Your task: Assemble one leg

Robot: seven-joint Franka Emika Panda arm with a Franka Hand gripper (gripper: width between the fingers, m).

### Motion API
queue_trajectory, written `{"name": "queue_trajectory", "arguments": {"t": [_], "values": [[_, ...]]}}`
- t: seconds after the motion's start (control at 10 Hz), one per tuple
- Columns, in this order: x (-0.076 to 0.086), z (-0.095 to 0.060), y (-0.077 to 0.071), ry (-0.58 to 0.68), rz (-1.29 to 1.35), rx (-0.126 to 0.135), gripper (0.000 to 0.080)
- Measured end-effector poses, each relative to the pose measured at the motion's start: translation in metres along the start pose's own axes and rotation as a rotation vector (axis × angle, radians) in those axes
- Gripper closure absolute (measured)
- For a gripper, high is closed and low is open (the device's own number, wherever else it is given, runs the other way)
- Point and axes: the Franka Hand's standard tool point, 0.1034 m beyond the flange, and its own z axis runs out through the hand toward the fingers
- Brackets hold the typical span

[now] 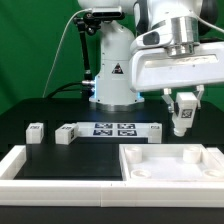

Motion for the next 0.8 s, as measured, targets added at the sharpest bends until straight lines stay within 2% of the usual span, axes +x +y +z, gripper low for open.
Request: {"name": "queue_trajectory", "arguments": {"t": [0.2,0.4,0.6,0.7,0.8], "values": [[0.027,0.000,-0.005,0.007,-0.012,0.010,0.0509],[0.020,0.002,-0.004,0.004,-0.012,0.008,0.0509],[0.023,0.001,-0.004,0.002,-0.013,0.009,0.0509],[0.034,-0.002,-0.004,-0.024,-0.024,0.013,0.0509],[0.054,-0.004,-0.005,-0.002,-0.028,0.017,0.0509]]}}
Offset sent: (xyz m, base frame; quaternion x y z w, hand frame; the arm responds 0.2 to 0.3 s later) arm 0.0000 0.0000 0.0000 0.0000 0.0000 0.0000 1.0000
